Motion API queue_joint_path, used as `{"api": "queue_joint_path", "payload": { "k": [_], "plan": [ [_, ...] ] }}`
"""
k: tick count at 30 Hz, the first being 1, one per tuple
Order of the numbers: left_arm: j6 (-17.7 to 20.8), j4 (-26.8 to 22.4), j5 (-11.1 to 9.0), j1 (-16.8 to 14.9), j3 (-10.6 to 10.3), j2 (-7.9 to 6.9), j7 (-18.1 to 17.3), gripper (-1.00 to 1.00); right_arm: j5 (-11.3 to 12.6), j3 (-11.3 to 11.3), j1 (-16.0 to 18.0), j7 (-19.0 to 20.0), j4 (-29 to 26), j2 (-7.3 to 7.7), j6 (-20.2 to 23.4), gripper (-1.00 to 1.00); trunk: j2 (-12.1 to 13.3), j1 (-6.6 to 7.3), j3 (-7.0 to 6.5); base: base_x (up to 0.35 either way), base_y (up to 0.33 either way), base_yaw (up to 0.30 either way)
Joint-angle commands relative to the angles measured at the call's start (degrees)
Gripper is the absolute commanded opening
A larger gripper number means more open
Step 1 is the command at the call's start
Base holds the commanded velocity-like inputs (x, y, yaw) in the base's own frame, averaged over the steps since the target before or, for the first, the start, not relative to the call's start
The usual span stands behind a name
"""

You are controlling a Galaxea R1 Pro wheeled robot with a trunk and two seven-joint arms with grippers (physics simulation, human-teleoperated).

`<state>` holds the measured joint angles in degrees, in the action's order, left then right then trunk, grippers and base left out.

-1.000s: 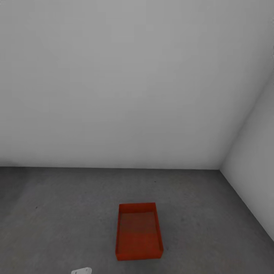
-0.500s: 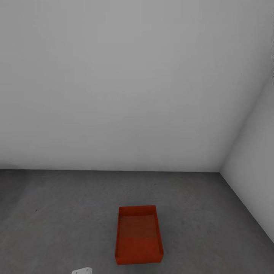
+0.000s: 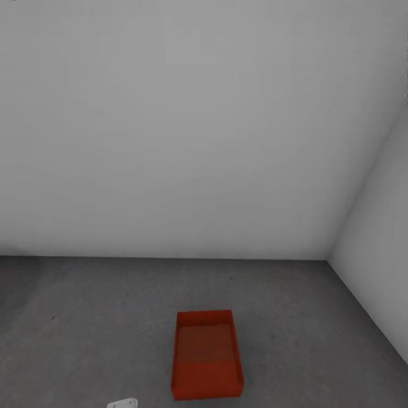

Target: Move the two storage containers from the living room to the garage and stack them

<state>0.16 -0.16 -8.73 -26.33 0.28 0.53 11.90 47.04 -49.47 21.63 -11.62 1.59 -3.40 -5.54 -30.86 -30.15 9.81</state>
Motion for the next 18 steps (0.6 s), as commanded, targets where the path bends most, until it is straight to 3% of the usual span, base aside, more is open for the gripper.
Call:
{"api": "queue_joint_path", "payload": {
  "k": [1, 18],
  "plan": [
    [0.0, 0.0, -0.4, 0.0, 0.0, 0.02, 0.1, 1.00, 0.5, -0.5, 0.1, 0.0, 0.2, -0.06, -0.3, 1.00, -0.1, -0.02, 0.00, 0.000, 0.000, 0.000],
    [0.0, 0.0, -0.4, 0.0, 0.0, 0.00, 0.1, 1.00, 0.5, -0.5, 0.1, 0.0, 0.2, -0.09, -0.3, 1.00, -0.1, -0.02, -1.52, 0.000, 0.000, 0.000]
  ]
}}
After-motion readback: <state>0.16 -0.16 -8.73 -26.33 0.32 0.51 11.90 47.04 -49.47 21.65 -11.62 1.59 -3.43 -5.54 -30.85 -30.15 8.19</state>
